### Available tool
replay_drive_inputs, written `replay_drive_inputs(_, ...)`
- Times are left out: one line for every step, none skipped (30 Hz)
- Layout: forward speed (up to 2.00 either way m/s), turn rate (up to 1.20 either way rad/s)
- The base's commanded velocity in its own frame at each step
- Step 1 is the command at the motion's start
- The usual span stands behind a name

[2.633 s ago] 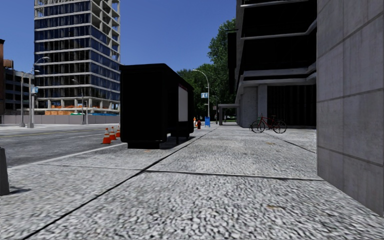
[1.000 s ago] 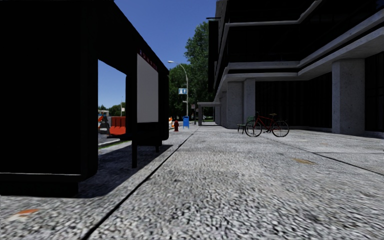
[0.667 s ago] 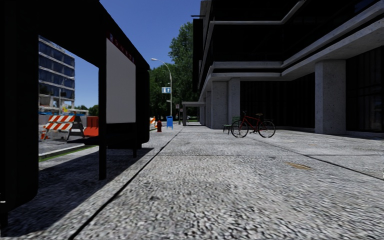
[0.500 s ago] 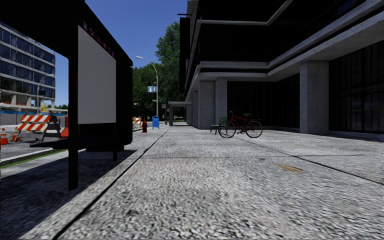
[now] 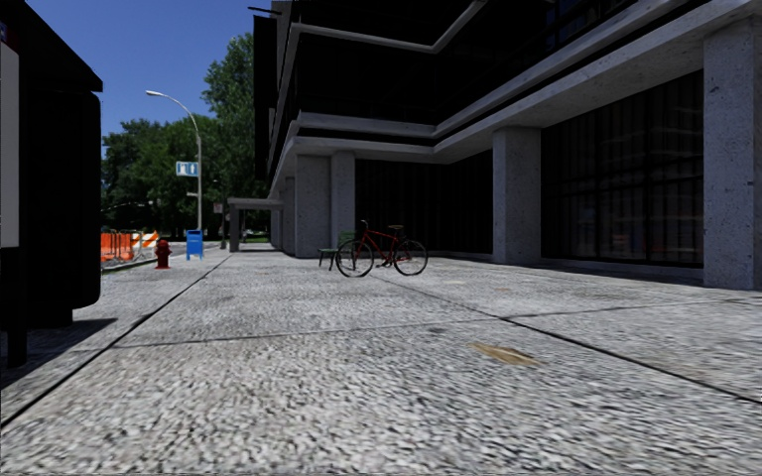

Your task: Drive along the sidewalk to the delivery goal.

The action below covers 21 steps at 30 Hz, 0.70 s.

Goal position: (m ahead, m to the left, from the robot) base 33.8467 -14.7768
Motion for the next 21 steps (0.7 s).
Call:
replay_drive_inputs(1.89, -0.6)
replay_drive_inputs(1.89, -0.6)
replay_drive_inputs(1.89, -0.6)
replay_drive_inputs(1.89, -0.6)
replay_drive_inputs(1.9, -0.6)
replay_drive_inputs(1.9, -0.6)
replay_drive_inputs(1.9, -0.6)
replay_drive_inputs(1.9, -0.6)
replay_drive_inputs(1.9, -0.6)
replay_drive_inputs(1.9, -0.6)
replay_drive_inputs(1.91, -0.6)
replay_drive_inputs(1.91, -0.6)
replay_drive_inputs(1.91, -0.6)
replay_drive_inputs(1.91, -0.6)
replay_drive_inputs(1.91, -0.6)
replay_drive_inputs(1.91, -0.6)
replay_drive_inputs(1.91, -0.6)
replay_drive_inputs(1.91, -0.6)
replay_drive_inputs(1.91, -0.6)
replay_drive_inputs(1.91, -0.6)
replay_drive_inputs(1.91, -0.6)
